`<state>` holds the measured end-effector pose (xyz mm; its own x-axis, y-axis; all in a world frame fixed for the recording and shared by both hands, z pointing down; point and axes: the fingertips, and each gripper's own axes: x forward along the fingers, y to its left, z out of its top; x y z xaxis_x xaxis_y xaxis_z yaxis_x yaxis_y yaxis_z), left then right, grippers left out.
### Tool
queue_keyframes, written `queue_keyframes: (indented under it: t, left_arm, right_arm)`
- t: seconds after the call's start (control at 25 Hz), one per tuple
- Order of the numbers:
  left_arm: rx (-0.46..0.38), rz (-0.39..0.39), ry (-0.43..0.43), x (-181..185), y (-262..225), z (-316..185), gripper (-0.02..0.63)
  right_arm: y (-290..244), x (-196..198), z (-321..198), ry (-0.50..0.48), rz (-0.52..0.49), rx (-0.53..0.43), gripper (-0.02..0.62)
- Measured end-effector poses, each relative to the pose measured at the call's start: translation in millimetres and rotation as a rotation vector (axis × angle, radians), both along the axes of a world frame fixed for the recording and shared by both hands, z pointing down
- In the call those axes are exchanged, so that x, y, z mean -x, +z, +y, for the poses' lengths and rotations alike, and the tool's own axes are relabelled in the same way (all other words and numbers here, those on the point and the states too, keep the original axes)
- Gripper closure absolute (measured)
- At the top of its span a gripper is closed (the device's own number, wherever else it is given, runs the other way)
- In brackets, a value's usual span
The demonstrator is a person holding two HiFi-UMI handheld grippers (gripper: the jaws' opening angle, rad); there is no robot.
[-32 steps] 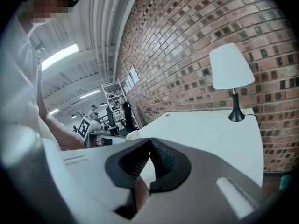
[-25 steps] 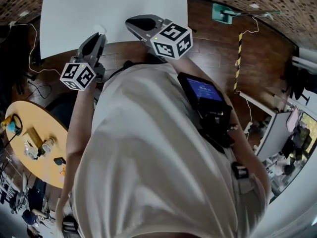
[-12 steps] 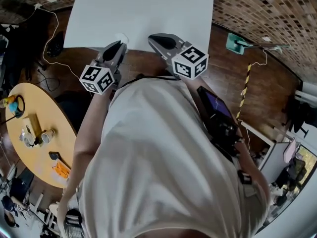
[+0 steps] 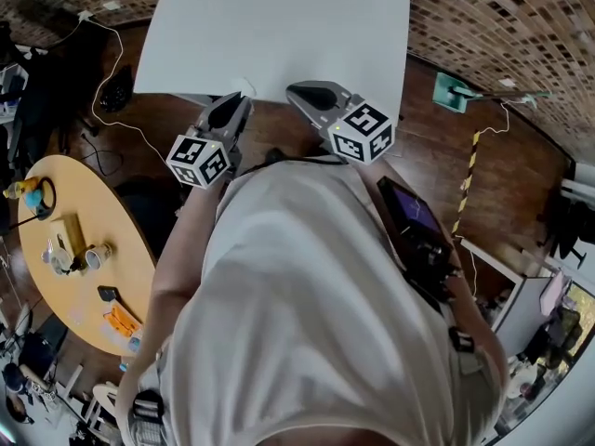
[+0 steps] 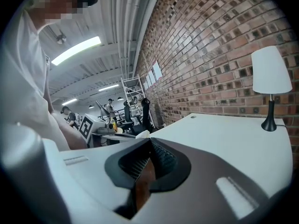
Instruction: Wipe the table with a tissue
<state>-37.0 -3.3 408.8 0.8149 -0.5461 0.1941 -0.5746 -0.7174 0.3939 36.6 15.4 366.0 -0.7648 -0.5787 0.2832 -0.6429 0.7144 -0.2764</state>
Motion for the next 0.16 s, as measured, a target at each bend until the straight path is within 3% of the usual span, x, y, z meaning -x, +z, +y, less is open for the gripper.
queue_keyframes:
  t: [0.16]
  left_arm:
    - [0.011, 0.01, -0.002, 29.4, 11.1, 14.3, 0.571]
  right_arm:
    - [6.1, 27.2, 13.4, 0.015, 0.009, 0.002, 0.588]
